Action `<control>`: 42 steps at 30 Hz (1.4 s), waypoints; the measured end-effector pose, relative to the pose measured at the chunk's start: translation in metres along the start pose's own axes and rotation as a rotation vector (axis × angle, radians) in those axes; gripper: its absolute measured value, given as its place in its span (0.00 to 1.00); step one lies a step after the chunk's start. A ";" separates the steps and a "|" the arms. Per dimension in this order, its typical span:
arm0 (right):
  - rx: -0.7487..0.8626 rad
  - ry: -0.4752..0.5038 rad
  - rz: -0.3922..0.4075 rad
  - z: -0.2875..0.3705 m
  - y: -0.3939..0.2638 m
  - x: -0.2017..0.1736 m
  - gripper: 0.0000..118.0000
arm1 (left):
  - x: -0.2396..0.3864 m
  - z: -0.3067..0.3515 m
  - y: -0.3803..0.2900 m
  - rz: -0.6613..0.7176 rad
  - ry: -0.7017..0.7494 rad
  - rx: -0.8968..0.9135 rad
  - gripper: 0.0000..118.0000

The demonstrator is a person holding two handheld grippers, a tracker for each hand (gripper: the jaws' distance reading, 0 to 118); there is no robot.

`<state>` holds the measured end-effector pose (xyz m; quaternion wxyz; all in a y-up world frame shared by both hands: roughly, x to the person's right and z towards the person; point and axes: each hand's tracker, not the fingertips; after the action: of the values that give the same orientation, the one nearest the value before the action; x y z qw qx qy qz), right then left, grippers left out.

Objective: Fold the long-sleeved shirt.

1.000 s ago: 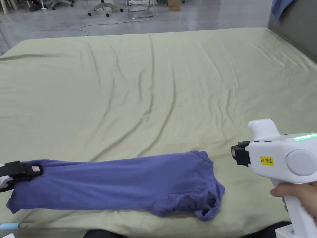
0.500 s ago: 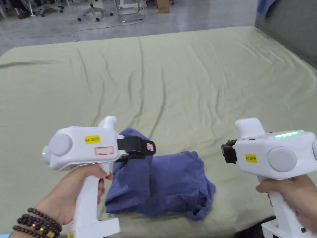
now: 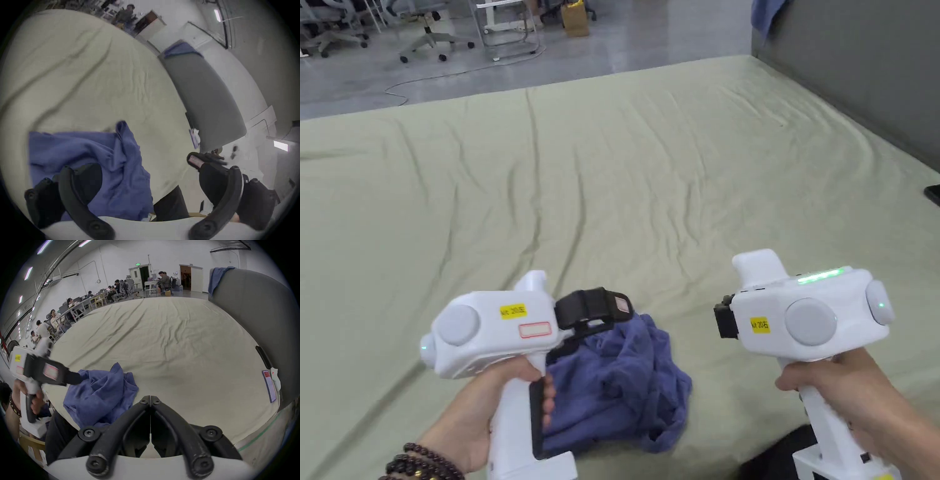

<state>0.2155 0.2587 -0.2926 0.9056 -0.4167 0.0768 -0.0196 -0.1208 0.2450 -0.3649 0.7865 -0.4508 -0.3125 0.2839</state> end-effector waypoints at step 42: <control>-0.298 0.412 -0.202 -0.089 0.019 -0.045 0.00 | -0.041 0.048 -0.011 -0.158 0.208 0.033 0.00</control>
<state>0.1566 0.2090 -0.3582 0.7930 -0.5382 0.2193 -0.1828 -0.1808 0.2363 -0.3460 0.8419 -0.4388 -0.2589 0.1779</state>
